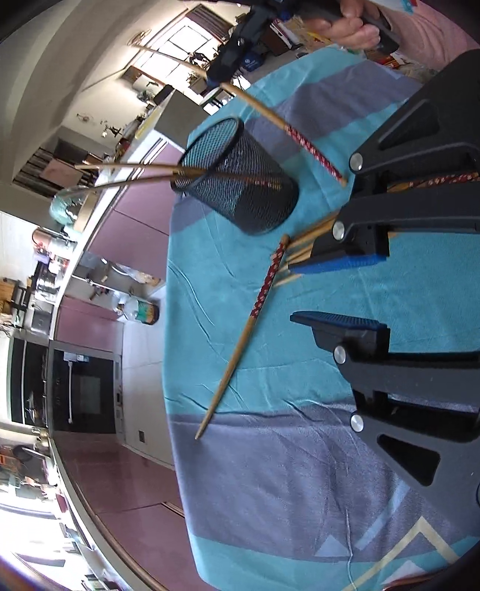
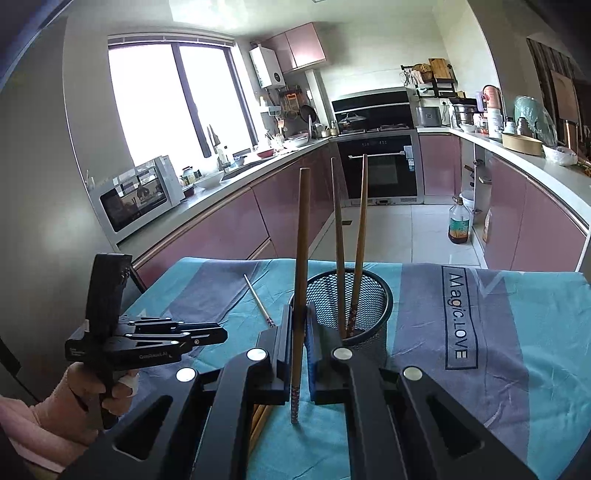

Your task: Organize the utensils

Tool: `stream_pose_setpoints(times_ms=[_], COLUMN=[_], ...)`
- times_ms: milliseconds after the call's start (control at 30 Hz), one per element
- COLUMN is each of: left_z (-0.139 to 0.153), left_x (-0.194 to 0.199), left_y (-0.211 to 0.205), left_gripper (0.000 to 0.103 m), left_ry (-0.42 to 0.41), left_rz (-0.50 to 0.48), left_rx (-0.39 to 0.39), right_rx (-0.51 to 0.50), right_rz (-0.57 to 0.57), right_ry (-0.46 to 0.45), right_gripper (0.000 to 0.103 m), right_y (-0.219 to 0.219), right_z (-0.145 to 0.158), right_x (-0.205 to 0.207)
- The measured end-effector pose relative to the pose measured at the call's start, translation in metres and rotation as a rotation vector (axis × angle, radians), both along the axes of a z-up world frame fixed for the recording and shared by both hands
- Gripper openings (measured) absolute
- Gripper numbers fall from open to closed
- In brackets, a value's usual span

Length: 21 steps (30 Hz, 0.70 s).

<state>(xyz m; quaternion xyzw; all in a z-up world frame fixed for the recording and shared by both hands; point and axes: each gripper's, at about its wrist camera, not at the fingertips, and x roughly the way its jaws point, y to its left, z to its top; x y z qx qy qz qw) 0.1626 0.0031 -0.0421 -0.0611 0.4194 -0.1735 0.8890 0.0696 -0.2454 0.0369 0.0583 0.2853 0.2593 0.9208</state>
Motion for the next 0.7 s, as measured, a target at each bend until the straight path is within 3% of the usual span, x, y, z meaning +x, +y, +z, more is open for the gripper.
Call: stream_pose_setpoints(times_ms=[433, 600, 700], left_z=[-0.004, -0.004, -0.014], left_x=[0.028, 0.012, 0.0], left_y=[-0.042, -0.058, -0.055], left_gripper=[0.03, 0.03, 0.028], left_ry=[-0.024, -0.011, 0.028], left_rz=[-0.062, -0.142, -0.143], left_rx=[0.057, 0.06, 0.072], right_rx=[0.005, 0.016, 0.023], right_rz=[0.001, 0.001, 0.006], right_ry=[-0.001, -0.004, -0.007], right_gripper=[0.006, 0.005, 0.005], right_y=[-0.001, -0.003, -0.006], right_z=[0.001, 0.003, 0.005], right_x=[-0.002, -0.005, -0.008])
